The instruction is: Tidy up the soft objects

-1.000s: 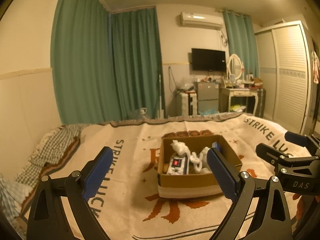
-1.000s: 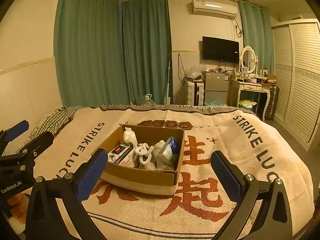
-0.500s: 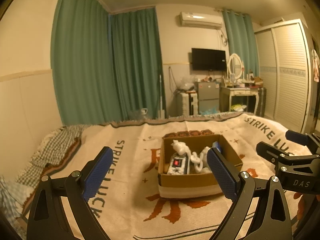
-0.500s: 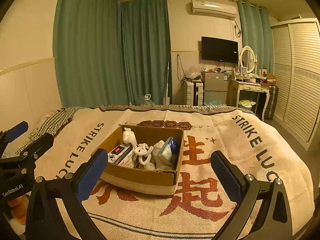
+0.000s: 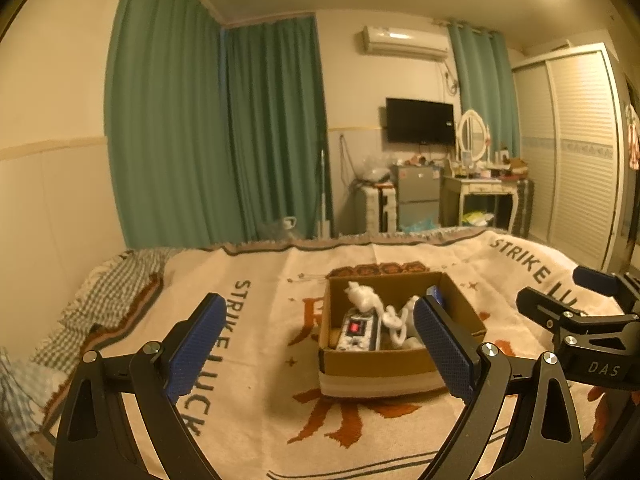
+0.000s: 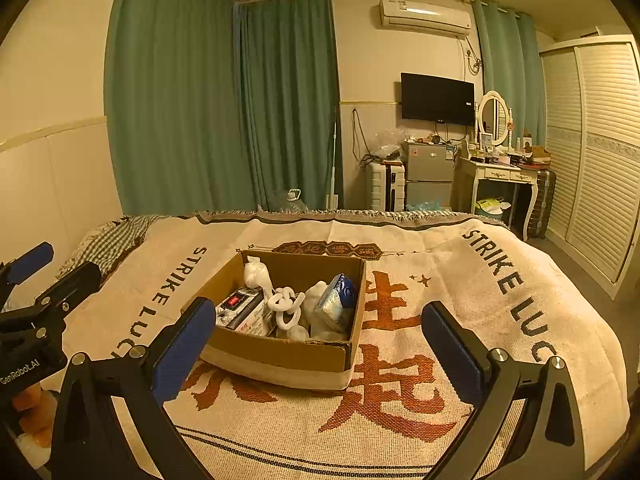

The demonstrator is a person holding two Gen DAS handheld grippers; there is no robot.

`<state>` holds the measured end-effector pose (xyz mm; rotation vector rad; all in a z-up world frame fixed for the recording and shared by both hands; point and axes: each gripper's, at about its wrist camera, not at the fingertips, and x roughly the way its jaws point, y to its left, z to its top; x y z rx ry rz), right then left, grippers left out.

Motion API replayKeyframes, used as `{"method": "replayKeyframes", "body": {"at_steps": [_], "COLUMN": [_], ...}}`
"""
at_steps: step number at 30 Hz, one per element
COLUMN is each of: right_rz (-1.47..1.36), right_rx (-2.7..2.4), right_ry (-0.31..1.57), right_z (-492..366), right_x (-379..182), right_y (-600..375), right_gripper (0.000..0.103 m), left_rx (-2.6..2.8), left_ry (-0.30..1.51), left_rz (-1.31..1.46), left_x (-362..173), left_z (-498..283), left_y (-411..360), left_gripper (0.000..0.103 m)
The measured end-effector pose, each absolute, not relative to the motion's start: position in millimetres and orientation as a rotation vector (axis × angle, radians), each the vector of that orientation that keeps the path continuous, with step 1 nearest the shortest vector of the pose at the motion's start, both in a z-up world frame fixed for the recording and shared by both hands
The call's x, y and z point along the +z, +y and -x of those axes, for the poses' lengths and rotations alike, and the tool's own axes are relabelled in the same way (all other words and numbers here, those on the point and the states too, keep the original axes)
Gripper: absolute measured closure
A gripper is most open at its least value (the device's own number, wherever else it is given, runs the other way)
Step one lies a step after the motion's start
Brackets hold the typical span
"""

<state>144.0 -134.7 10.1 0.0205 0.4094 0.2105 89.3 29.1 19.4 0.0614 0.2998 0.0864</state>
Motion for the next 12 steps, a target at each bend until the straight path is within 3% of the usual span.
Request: {"method": "replayKeyframes", "body": {"at_steps": [12], "right_rz": [-0.016], "right_rx": [0.213], "right_ry": [0.415], "right_z": [-142.2], "right_x": [9.2], "right_y": [-133.6], "right_gripper": [0.000], "left_rx": [0.087], "left_ry": [0.290], "left_rz": [-0.076], "left_x": [18.1], "left_z": [-87.9], "left_y": [26.3], "left_gripper": [0.007]}}
